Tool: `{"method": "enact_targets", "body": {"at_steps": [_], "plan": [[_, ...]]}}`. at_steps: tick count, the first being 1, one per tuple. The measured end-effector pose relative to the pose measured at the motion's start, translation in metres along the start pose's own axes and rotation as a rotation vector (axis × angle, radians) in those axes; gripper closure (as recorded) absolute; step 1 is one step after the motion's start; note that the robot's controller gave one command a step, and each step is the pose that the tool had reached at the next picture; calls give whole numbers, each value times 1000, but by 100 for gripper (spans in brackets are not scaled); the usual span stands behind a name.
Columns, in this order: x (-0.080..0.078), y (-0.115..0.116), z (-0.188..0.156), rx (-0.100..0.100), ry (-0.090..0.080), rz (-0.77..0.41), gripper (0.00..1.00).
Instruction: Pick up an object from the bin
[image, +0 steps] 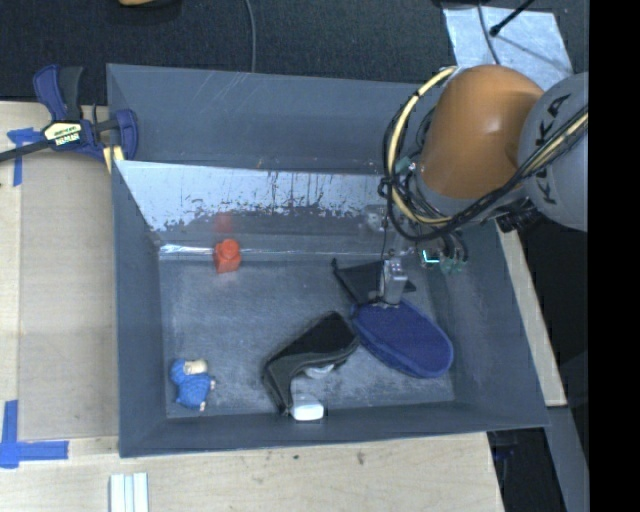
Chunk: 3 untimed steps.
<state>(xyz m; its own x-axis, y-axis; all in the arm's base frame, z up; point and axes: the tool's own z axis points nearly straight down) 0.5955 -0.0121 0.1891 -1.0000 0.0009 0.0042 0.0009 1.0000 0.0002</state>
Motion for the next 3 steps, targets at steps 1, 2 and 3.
{"method": "enact_targets", "body": {"at_steps": [1,2,3], "plan": [[-17,-49,121,-2,-1,52,0],[-19,-48,119,-2,-6,52,0],[-20,-48,116,-3,-11,51,0]]}}
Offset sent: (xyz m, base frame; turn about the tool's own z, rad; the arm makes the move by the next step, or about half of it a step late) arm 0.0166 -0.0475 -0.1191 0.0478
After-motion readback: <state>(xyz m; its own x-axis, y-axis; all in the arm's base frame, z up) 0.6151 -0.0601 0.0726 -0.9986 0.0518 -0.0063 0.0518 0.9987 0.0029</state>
